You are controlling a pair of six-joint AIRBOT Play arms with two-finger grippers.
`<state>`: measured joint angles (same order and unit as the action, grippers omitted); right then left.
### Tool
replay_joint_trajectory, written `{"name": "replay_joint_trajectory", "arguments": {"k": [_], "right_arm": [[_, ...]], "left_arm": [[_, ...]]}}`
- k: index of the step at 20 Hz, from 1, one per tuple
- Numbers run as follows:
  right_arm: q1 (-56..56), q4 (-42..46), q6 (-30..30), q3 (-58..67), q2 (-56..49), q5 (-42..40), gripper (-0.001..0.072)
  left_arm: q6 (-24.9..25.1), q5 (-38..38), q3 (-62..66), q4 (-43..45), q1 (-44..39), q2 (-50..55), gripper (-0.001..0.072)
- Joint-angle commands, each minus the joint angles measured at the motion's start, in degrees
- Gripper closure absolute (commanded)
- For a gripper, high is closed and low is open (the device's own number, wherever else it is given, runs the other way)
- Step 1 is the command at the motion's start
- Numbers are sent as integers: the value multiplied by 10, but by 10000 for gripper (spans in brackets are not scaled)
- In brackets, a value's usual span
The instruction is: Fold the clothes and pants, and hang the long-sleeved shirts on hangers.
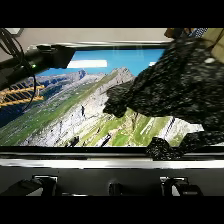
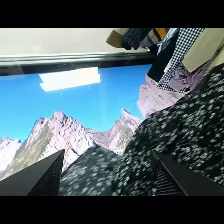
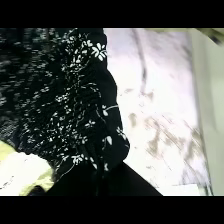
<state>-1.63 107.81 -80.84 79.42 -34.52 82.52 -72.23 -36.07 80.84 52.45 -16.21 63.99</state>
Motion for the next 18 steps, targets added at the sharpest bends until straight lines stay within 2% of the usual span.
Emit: {"name": "replay_joint_trajectory", "arguments": {"k": [1, 3, 6, 10, 12, 18], "right_arm": [[0, 250, -195, 0, 14, 26, 696], [0, 349, -272, 6, 12, 24, 697], [0, 423, -348, 21, -7, -3, 697], [-3, 464, -386, 65, -78, -38, 696], [-47, 456, -392, 108, -130, -58, 696], [-233, 353, -405, 253, -230, -151, 696]], "left_arm": [[-5, -1, 0, 0, -7, -1, 100], [-5, -1, 0, 0, -9, -1, 100], [-5, -1, 0, 0, -10, -1, 100], [-5, -2, 0, 0, -10, -1, 101], [-5, -2, 0, 0, -10, -1, 101], [-4, -1, 0, 1, -10, 1, 101]]}}
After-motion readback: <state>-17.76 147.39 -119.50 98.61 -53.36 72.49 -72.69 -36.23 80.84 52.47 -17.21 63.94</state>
